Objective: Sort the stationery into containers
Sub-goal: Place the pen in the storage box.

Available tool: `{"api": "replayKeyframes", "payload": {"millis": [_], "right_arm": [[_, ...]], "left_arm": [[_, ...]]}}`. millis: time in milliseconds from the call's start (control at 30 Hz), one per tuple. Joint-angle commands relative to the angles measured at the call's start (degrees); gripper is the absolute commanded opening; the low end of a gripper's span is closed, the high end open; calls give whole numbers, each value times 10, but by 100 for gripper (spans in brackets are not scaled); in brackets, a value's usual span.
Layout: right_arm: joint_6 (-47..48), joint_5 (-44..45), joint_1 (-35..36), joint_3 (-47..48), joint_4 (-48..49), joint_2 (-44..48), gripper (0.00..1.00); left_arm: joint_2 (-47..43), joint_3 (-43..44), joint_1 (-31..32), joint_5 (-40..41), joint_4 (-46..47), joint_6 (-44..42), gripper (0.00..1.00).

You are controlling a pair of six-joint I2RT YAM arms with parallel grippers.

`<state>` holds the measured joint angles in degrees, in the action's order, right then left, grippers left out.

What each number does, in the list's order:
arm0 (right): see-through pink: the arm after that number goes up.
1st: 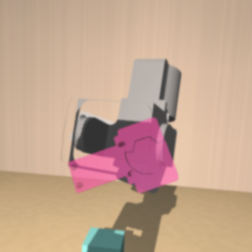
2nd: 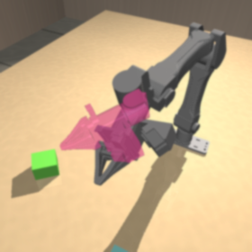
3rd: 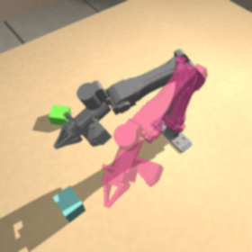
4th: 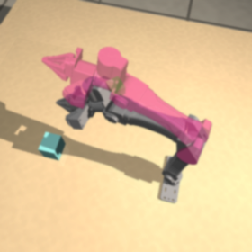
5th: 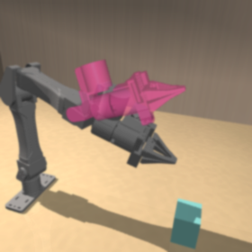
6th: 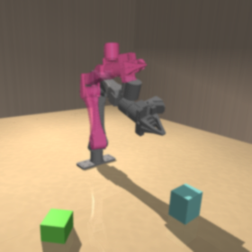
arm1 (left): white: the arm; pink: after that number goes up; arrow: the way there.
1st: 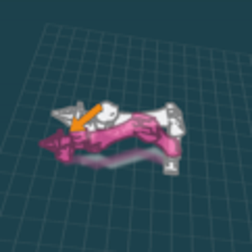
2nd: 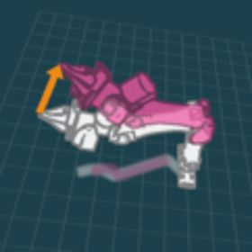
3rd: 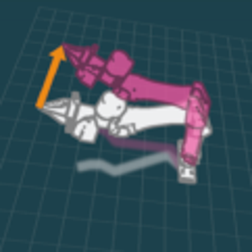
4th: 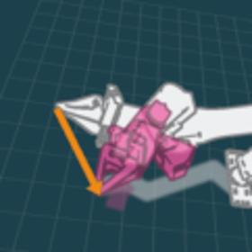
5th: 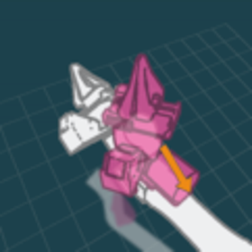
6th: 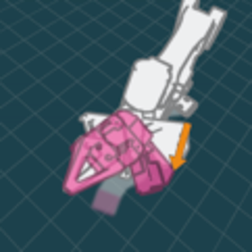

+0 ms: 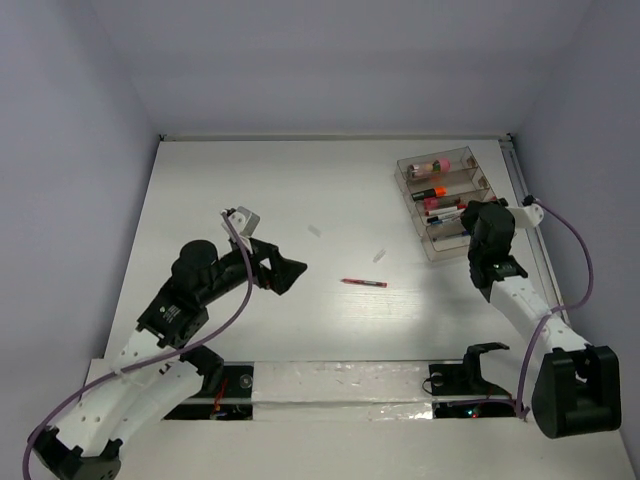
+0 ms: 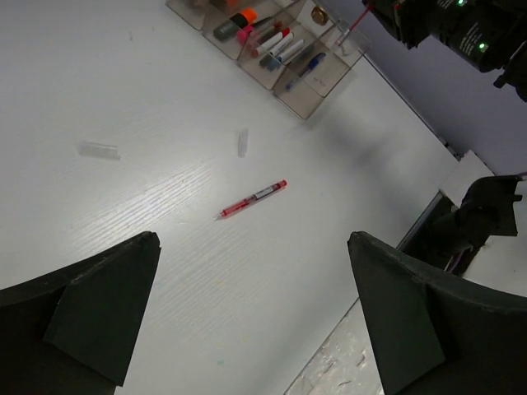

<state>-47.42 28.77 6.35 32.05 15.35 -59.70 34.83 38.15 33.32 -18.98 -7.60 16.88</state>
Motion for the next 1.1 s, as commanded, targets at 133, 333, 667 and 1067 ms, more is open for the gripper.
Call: {"api": "replayKeyframes", "payload": {"millis": [133, 333, 667, 1067], "right_arm": [[-59, 27, -48, 6, -48, -56, 0], [-73, 30, -53, 17, -51, -101, 2], [-89, -3, -58, 21, -51, -128, 55], [103, -195, -51, 29, -14, -38, 65]], "left_arm": [[-62, 11, 3, 37, 7, -4, 99], [-67, 11, 3, 39, 4, -4, 99], [-70, 11, 3, 40, 6, -5, 99], [-70, 16, -8, 80, -1, -3, 99]]}}
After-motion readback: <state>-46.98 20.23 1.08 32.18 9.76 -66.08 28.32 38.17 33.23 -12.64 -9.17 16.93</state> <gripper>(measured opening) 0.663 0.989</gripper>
